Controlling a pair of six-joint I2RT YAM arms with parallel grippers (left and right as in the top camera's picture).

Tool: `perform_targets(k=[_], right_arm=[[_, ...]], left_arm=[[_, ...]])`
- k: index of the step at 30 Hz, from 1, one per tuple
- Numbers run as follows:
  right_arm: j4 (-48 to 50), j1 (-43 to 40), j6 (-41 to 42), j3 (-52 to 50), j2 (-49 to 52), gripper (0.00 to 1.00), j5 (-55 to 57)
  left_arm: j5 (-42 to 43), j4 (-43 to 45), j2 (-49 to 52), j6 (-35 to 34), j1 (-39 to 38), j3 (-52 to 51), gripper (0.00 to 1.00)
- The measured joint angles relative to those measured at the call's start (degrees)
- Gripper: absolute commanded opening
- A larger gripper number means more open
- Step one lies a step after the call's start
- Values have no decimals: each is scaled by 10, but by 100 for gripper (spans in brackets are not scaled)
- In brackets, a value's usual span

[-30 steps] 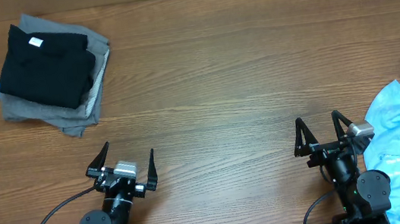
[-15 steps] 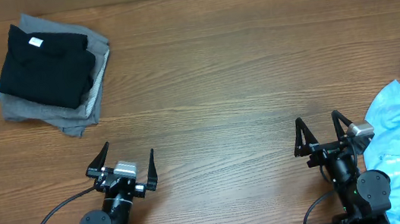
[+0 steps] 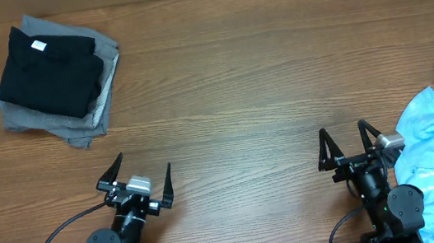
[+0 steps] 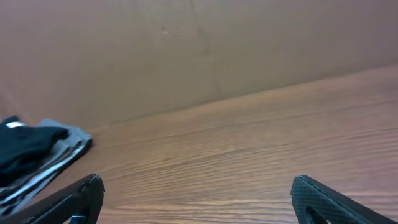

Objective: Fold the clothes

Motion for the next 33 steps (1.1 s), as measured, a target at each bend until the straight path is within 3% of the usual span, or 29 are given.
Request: perform_targets(k=[8, 13, 19, 25, 33], right_arm=[[-2, 0, 4, 19, 1, 100, -87], [-127, 0, 16, 169, 50, 100, -99], [-296, 0, 21, 402, 247, 100, -97], [-445, 0, 16, 615, 520, 100, -88], [-528, -18, 13, 771, 763, 100, -36]], left_arm=[[56, 21, 1, -104, 0, 31, 100], [68, -45, 44, -128, 0, 161, 100], [73, -196, 220, -135, 0, 391, 100], [78, -421, 447, -130, 0, 635, 100], [78, -608, 643, -113, 0, 849, 100]])
